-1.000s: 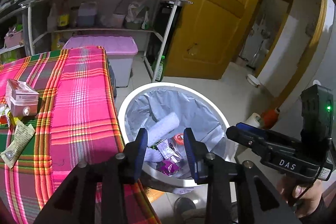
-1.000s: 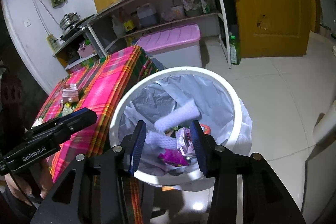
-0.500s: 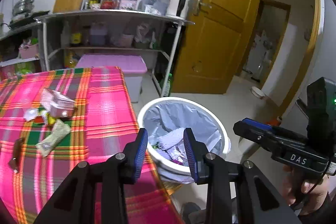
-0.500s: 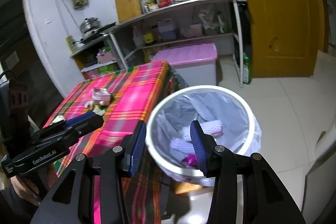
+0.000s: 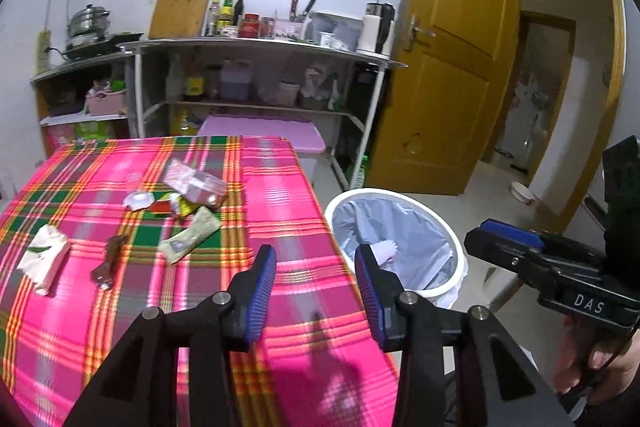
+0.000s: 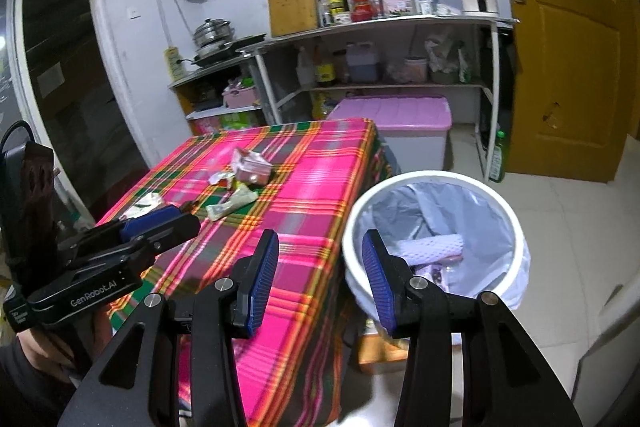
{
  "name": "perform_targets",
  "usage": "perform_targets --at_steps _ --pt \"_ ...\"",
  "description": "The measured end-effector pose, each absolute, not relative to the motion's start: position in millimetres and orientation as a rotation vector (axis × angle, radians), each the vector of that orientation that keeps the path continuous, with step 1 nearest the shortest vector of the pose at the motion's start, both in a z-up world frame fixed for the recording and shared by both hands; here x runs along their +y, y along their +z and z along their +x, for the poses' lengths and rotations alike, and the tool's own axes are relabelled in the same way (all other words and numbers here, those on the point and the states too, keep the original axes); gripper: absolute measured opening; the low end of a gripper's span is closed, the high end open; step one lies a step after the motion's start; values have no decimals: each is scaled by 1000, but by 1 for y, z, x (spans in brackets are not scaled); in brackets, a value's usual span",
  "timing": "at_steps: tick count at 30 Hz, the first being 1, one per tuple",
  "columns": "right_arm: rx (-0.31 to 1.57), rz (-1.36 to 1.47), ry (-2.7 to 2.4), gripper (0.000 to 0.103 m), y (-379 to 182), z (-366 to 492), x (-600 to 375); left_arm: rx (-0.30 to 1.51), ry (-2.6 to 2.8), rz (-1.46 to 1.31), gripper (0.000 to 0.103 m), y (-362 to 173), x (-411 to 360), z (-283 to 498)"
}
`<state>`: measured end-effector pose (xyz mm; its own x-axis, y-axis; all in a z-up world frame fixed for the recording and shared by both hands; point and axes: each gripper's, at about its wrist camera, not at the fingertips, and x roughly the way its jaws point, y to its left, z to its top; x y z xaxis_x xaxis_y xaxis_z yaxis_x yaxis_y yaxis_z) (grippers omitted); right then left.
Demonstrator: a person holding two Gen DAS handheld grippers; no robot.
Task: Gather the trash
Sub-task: 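Move both open tools back over the remaining trash on the table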
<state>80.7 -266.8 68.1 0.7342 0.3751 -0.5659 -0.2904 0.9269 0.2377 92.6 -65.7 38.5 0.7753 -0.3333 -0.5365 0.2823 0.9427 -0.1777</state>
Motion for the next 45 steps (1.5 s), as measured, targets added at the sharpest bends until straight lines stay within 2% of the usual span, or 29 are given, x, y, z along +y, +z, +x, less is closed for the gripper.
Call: perform_targets --at_steps 22,45 --pt "719 110 466 45 60 78 -217 568 -198 -99 41 31 -6 53" --pt "823 96 537 45 46 139 -131 574 101 -131 42 17 125 89"
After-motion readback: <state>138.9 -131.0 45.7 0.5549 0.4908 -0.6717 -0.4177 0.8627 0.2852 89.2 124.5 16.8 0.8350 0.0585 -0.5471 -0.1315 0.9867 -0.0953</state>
